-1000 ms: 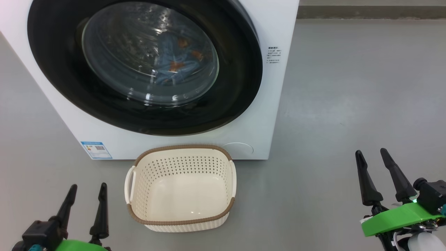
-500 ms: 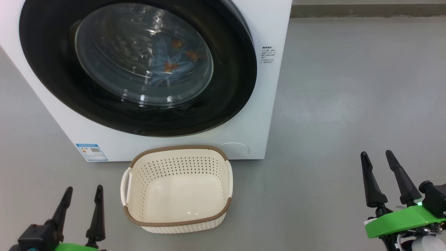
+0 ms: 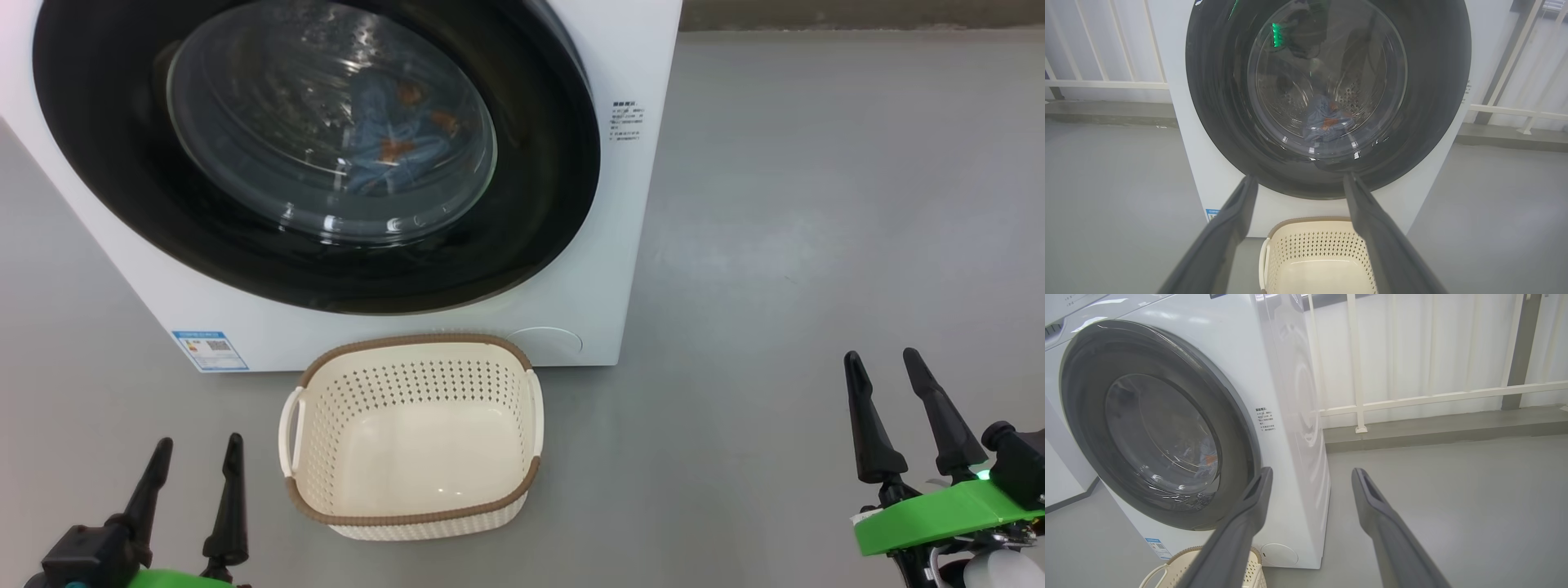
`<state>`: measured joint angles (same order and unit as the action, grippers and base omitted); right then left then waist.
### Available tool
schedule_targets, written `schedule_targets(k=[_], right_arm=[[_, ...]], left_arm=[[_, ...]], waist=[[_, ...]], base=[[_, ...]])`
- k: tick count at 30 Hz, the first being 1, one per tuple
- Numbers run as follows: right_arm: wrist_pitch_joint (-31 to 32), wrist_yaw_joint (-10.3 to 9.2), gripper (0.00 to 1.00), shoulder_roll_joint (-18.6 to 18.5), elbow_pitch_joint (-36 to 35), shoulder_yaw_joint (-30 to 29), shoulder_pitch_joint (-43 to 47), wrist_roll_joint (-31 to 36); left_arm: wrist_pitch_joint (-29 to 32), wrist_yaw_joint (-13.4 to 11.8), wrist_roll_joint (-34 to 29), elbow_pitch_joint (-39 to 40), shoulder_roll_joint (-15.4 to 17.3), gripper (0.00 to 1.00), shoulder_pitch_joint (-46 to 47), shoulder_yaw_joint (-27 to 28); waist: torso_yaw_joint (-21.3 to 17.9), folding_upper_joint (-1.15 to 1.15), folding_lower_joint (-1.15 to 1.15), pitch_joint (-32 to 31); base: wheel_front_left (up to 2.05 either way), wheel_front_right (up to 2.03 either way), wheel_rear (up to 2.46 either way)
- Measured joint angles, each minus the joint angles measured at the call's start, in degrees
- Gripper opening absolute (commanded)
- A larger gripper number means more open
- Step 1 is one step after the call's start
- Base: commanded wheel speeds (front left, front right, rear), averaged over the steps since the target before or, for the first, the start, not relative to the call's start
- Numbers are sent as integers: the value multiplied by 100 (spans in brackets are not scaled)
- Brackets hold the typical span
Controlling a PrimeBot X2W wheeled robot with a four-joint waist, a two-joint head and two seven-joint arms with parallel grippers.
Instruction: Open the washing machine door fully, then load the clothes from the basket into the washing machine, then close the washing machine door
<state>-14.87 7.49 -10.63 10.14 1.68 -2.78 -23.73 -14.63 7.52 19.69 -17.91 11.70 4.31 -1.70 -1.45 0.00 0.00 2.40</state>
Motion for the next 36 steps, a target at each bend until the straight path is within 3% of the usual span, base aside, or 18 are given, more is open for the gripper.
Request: schedule_targets(k=[18,19,29,36], right_arm=[[0,0,100,8,-29,-8,-19,8],[-1,1,0,12,-13,-5,-16,7],[52,1,0,360,593,35,253,-13],[130,1,0,360,595,13,254,-393]], left_arm=[[0,0,11,5,9,100,10,2],[1,0,10,-8,-1,0,8,1],[40,0,18,-453,-405,0,-269,-111],[153,0,414,-448,-411,0,-277,-85]], waist=[[-34,0,0,83],[-34,0,0,75],[-33,0,0,73],[-23,0,10,40]], base=[[0,0,0],[0,0,0],[0,0,0],[0,0,0]])
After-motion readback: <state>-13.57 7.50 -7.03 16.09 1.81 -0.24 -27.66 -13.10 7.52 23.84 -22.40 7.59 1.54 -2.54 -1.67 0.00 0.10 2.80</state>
